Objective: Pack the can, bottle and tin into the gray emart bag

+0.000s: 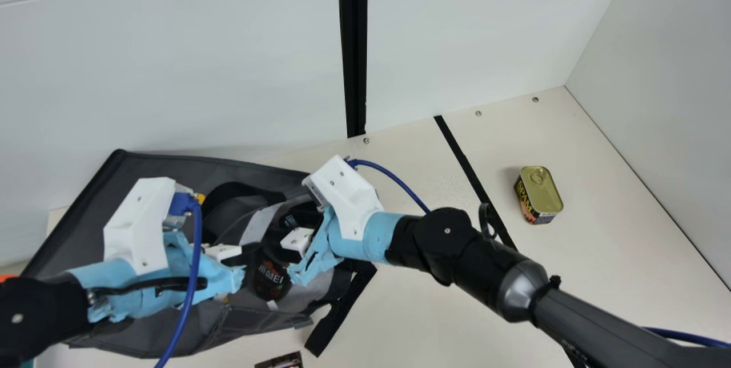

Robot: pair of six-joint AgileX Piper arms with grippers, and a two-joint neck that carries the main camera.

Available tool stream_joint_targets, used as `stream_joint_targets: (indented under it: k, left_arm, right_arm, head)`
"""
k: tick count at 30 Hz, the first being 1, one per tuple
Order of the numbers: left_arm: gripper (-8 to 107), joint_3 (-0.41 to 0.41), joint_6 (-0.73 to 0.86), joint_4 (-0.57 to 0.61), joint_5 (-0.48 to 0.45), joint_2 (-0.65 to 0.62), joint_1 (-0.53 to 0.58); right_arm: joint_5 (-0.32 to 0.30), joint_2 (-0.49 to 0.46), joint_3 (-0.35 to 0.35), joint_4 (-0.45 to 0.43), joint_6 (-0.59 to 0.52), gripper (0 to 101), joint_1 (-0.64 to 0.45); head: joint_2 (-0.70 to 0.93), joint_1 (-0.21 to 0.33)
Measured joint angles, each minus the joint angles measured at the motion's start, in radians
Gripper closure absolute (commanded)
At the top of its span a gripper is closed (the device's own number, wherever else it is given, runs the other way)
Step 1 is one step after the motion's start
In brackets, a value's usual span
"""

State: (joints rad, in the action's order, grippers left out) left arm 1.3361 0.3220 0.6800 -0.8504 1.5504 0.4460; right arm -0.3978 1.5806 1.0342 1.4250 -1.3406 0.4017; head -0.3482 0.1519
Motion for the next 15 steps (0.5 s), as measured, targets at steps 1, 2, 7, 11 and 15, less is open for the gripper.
stream_joint_targets:
  k: [1,2,7,11,15]
  left_arm:
    - [89,0.000,0.000,0.000,0.000,0.000,0.000]
    - [89,0.000,0.000,0.000,0.000,0.000,0.000]
    - [89,0.000,0.000,-0.002,0.000,0.000,0.000]
    - [89,0.000,0.000,-0.002,0.000,0.000,0.000]
    - [89,0.000,0.000,-0.002,0.000,0.000,0.000]
  right_arm:
    - [0.001,0.004,0.000,0.008,-0.005,101,0.002]
    - [0.001,0.011,0.001,0.012,-0.011,101,0.005]
    - [0.007,0.035,0.005,0.032,-0.048,101,0.019]
    - [0.009,0.047,0.010,0.041,-0.072,101,0.028]
    - [0.012,0.059,0.016,0.059,-0.095,98,0.037]
  head:
    - [0.000,0.000]
    - [0.000,-0.002]
    - [0.002,0.000]
    - [0.000,0.000]
    - [0.002,0.000]
